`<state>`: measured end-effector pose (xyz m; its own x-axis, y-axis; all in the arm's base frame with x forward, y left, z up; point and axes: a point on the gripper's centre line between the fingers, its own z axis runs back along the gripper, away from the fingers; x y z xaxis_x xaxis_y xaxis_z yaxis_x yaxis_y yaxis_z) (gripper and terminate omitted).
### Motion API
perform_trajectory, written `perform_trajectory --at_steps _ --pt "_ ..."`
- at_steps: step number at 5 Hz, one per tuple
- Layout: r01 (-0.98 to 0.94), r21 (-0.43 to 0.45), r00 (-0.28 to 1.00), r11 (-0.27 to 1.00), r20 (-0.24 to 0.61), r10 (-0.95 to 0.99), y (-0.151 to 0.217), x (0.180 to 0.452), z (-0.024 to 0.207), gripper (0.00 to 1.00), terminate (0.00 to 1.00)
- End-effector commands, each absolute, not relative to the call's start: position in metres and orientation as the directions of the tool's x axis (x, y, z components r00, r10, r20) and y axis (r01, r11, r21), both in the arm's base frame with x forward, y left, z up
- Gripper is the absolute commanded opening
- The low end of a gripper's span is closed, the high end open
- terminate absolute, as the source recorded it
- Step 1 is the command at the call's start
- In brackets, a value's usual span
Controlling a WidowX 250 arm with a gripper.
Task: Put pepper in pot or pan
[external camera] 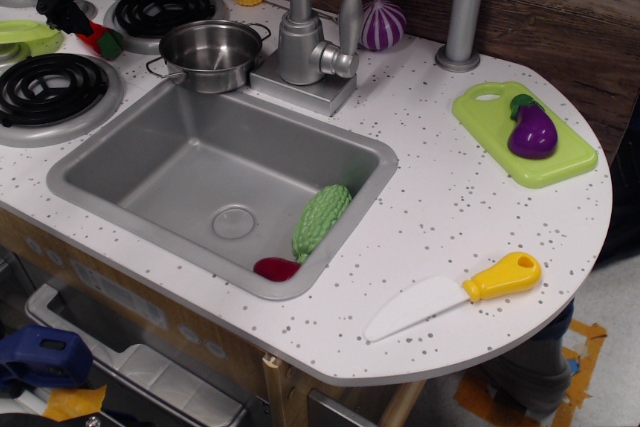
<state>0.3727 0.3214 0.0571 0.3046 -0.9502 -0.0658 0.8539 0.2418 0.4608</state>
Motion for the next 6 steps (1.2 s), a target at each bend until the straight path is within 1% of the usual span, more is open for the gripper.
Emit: perform_trajectory --at_steps 1,2,4,5,6 --pt "0.854 0.461 0.305 0.242 -0.066 -0.950 0.321 0.373 0.057 1.00 0.00" --pt "0.853 0.469 0.291 0.231 -0.060 -0.955 0.326 0.379 0.051 1.00 0.00" --pt "0.846 0.479 0.281 0.234 -0.029 -0.959 0.330 0.381 0.035 1.00 0.00" --pt "0.841 0.478 0.288 0.252 0.000 -0.958 0.330 0.386 0.026 1.00 0.00" --pt "0.838 0.471 0.306 0.277 0.015 -0.952 0.331 0.387 0.024 0.00 0.00"
